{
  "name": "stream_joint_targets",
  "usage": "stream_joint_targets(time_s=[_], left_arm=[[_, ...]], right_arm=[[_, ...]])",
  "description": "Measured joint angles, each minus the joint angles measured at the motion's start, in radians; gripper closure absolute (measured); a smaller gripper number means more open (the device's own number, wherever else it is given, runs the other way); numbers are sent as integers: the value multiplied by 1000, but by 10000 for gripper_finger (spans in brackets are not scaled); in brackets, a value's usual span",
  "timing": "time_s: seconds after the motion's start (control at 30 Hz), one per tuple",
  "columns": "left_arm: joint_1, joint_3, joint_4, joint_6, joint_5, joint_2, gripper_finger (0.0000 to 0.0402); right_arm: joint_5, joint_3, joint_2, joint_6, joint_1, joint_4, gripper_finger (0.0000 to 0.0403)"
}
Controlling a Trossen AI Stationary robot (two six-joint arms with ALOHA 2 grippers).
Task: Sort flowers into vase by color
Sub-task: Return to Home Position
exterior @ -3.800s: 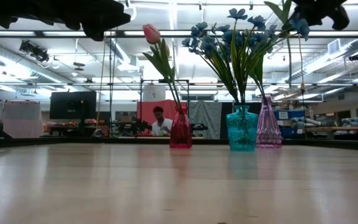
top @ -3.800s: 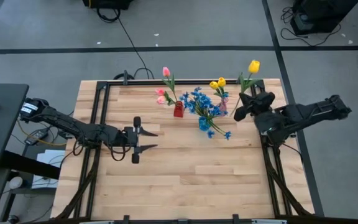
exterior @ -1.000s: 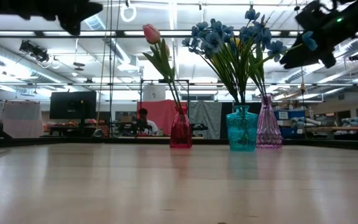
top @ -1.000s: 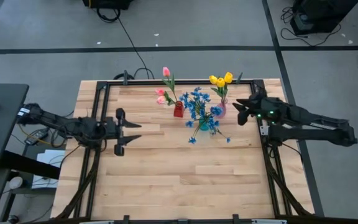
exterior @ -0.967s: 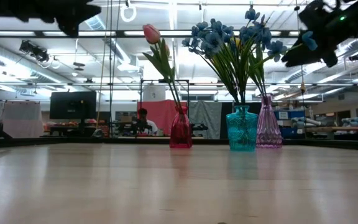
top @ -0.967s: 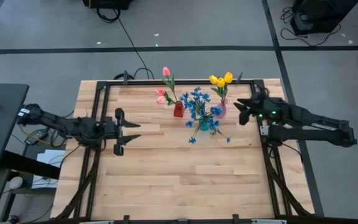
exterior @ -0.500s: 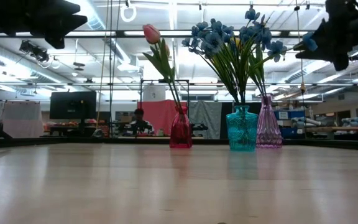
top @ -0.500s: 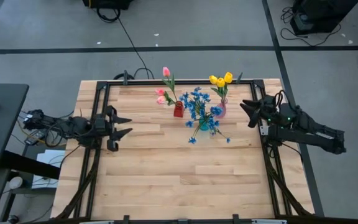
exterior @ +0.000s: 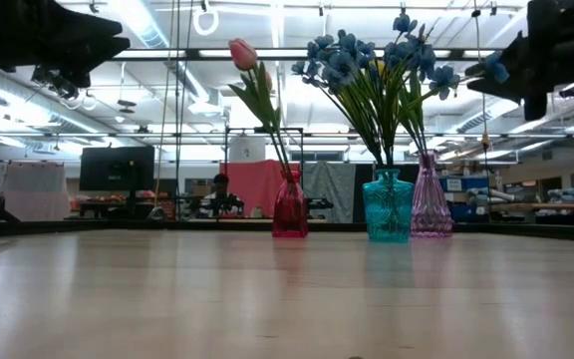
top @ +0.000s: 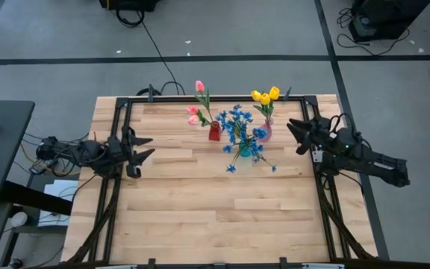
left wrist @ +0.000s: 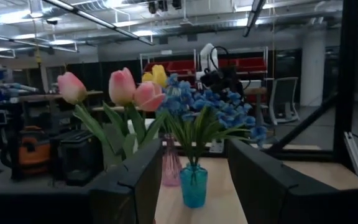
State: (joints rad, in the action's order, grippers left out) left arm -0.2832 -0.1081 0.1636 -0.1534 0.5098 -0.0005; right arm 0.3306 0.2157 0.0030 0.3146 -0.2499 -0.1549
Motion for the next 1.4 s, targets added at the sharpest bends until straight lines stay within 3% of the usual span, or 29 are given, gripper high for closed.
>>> stream_joint_targets(time_s=[0.17,0.33,0.63,1.4], left_arm=[[-1,4,-3,4,-100,0,213],[-1,84,81,16,-193,0,213],[0,100,59,70,-164,13,213],[0,100,79,80,-164,13,213]], right_arm=[[-56,-65,0,-19,5,80,253],[-107,-187,1,-11,25,234,253],[-81,-210,18,205,36,226,253],[-81,-210,18,207,36,230,253]])
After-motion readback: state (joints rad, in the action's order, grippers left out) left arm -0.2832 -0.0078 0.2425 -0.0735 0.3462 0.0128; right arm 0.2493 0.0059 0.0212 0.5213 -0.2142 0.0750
